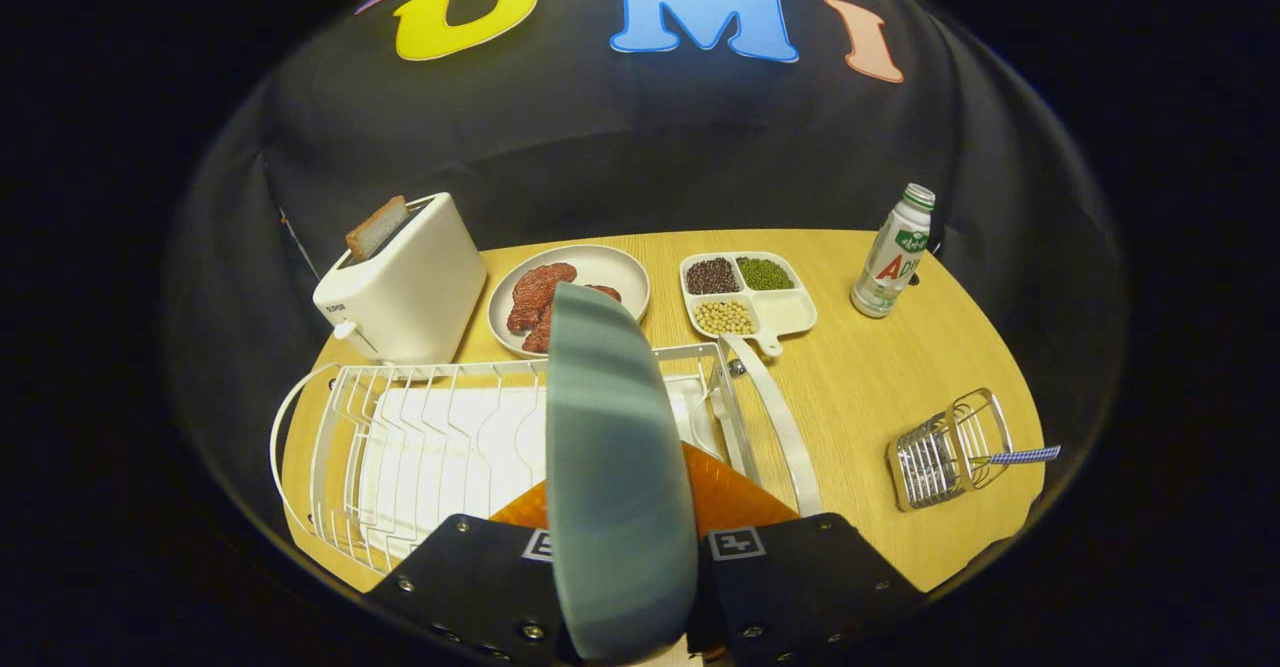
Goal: Take the plate from the dish rack, then take the spoon from the basket and place it into the plate.
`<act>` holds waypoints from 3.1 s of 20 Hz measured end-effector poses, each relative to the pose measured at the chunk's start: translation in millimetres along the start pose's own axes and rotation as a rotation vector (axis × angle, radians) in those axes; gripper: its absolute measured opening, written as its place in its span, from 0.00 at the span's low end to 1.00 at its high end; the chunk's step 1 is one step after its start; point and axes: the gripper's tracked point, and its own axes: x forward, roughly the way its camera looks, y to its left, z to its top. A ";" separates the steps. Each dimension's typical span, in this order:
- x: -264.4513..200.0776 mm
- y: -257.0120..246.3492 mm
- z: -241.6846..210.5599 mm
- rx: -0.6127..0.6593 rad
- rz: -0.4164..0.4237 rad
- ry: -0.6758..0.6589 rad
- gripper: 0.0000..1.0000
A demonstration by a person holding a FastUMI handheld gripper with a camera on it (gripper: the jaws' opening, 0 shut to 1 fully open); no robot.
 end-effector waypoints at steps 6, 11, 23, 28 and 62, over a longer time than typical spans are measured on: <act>-15.2 9.3 15.2 -0.165 -0.156 -0.037 0.37; -38.0 7.5 26.5 -0.306 -0.248 -0.082 0.37; -155.9 -28.1 20.5 -0.331 -0.350 -0.201 0.37; -189.7 -51.2 -16.5 -0.253 -0.324 -0.179 0.37; -117.9 10.0 -220.6 0.134 0.458 0.277 0.37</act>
